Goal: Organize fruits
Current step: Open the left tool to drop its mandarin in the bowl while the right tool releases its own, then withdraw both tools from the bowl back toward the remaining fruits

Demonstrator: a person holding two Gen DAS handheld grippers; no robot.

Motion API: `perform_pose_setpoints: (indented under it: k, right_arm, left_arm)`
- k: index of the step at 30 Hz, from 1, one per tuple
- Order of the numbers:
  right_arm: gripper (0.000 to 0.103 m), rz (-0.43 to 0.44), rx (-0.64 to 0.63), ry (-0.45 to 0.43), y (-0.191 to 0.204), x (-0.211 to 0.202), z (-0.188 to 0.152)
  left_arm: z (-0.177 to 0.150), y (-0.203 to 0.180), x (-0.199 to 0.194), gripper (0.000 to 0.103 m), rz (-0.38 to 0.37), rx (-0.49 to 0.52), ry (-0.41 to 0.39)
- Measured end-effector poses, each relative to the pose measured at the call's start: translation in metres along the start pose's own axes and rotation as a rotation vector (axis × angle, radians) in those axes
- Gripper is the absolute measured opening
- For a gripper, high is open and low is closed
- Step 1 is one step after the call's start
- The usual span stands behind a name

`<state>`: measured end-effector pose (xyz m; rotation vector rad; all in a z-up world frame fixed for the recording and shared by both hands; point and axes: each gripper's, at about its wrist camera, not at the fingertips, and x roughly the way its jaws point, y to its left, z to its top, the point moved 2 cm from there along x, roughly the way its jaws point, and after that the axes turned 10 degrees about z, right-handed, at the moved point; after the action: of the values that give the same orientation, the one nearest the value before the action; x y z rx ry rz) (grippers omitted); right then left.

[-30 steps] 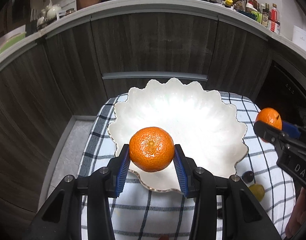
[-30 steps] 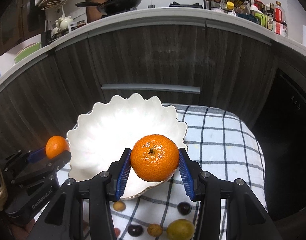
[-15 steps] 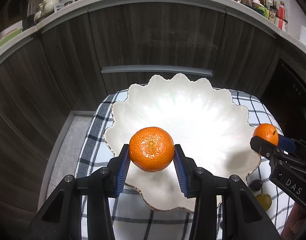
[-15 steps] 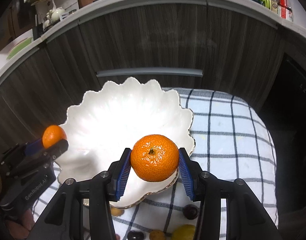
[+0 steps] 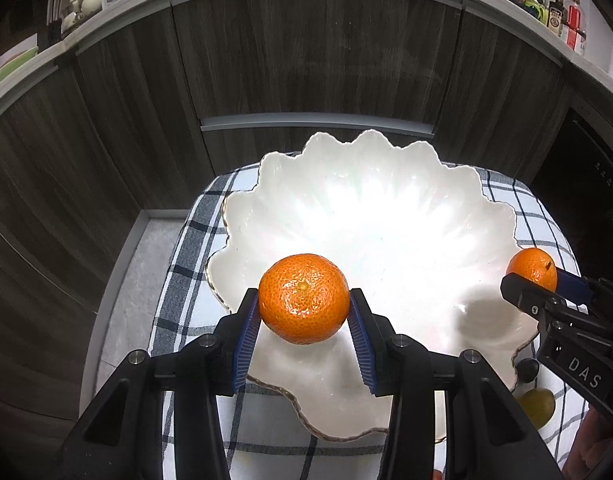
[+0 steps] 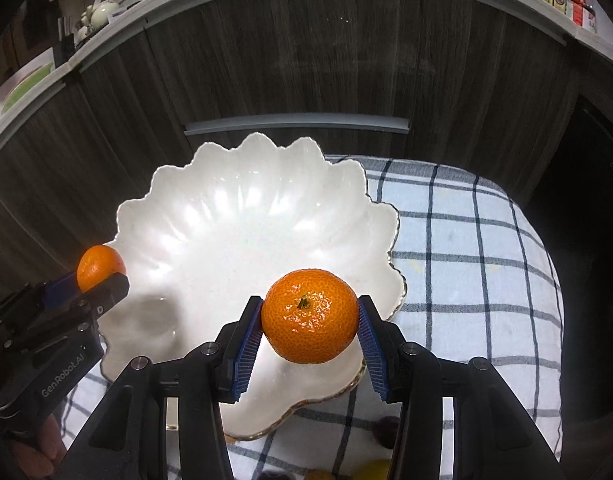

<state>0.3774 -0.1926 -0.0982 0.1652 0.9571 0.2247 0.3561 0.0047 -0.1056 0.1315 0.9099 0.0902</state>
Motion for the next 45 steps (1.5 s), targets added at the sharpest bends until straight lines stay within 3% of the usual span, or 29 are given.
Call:
perform_pose_setpoints:
  k: [6,7,9,11,15,45]
  right_arm:
    - [0.049,-0.007,-0.024,0.012,0.003,0.002,0.000]
    - [0.049,-0.008,-0.025,0.013,0.003,0.002,0.000]
    - [0.052,-0.016,-0.023,0.014,0.002,0.002,0.001]
    - [0.074,-0.024,-0.022,-0.003,0.001,-0.001,0.002]
    - [0.084,-0.060,-0.029,-0.028,0.001,-0.007,0.004]
    - [0.084,-0.071,0.033,-0.101,-0.011,-0.059,-0.010]
  left_arm:
    - [-0.002,-0.001,0.002,0.046,0.001,0.023,0.017]
    - [-0.002,-0.001,0.002,0.049,0.001,0.019,0.020]
    - [-0.003,0.001,-0.001,0.075,0.025,0.012,-0.001]
    - [-0.002,0.003,-0.005,0.077,0.035,0.000,-0.025]
    - [-0.002,0.007,-0.003,0.083,0.034,-0.015,-0.013]
    - [-0.014,-0.006,-0.050,0.085,-0.004,-0.006,-0.074]
